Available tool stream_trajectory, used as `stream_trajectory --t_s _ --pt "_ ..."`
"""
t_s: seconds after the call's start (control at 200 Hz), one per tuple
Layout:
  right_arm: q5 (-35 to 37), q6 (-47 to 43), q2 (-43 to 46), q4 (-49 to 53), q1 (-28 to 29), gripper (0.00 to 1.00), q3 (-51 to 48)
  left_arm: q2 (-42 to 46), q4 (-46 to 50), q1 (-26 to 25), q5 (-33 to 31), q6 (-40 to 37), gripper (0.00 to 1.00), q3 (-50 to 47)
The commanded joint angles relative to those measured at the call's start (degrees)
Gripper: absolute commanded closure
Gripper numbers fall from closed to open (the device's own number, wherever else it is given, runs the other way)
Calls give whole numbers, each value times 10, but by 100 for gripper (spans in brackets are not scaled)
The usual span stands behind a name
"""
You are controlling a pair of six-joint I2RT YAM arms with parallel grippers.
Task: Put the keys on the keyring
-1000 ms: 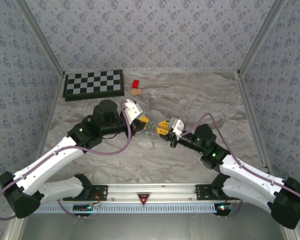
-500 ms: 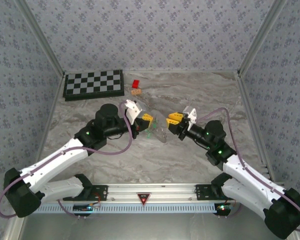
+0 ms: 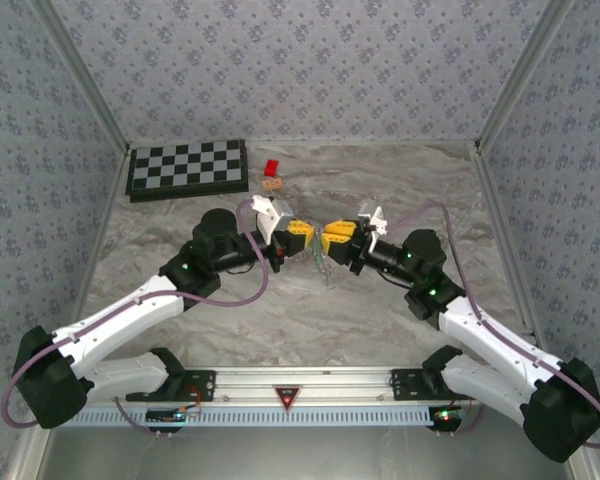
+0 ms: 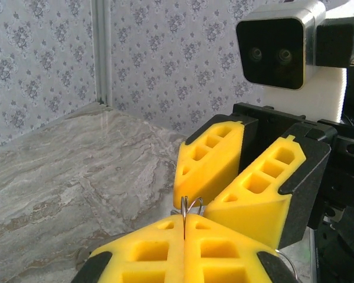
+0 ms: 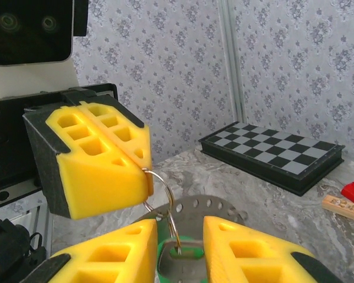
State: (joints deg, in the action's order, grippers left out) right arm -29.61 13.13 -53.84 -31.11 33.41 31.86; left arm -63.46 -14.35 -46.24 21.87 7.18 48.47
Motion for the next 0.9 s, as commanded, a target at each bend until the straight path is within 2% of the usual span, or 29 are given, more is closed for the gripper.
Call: stream_trajectory --t_s 0.0,0.21,0.495,0.71,0.895 --pt "-19 14 -14 -30 4 73 26 15 -37 3 20 5 100 4" --pt "-40 21 -39 -40 5 75 43 22 -29 4 23 3 100 3" --pt "-58 23 -53 -44 4 89 46 23 -26 6 26 3 100 6" --pt "-84 31 -58 -52 1 88 47 19 -23 7 28 2 100 7" --pt "-101 38 -65 -60 -3 81 47 15 -20 8 34 1 100 10"
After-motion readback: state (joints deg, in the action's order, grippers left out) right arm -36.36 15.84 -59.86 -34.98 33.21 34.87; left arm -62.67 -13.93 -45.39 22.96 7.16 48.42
